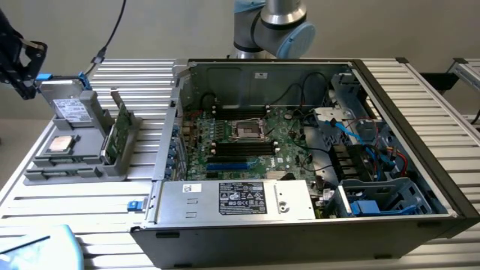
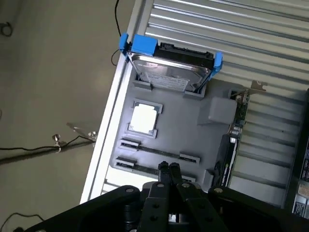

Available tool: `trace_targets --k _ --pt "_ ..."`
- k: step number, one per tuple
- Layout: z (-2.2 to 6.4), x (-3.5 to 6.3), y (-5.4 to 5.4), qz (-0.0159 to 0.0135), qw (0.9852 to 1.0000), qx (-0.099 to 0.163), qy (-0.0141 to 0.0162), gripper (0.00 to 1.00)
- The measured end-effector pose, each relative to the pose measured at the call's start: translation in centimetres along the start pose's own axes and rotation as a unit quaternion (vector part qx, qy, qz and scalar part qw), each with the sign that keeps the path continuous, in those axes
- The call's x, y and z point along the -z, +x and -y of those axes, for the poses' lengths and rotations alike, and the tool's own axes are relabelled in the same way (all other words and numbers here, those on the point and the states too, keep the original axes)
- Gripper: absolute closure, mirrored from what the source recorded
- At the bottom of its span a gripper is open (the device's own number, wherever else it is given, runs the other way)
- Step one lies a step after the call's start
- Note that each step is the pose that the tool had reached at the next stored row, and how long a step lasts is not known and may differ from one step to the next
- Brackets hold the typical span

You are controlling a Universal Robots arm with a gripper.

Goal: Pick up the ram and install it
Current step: 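Pick up the ram and move it above insertion slot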

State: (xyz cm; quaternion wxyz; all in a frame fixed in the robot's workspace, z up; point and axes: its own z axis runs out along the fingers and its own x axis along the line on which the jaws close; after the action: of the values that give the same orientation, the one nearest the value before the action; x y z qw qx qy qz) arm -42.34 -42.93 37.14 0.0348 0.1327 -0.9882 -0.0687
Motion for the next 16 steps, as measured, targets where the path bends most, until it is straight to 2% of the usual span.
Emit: trace_targets --k 4,8,12,16 --pt "0.04 -0.24 -0.01 -0.0051 0.9993 0.036 0.0013 0.89" --pt "0.08 -0.49 -0.03 -0.0103 0.9974 0.072 0.0031 0.89" --pt "0.12 -0.76 -0.04 -0.0156 0.9941 0.107 0.0049 0.89" --pt "0.15 -1.0 -0.05 -0.0208 0.9895 0.143 0.0067 0.89"
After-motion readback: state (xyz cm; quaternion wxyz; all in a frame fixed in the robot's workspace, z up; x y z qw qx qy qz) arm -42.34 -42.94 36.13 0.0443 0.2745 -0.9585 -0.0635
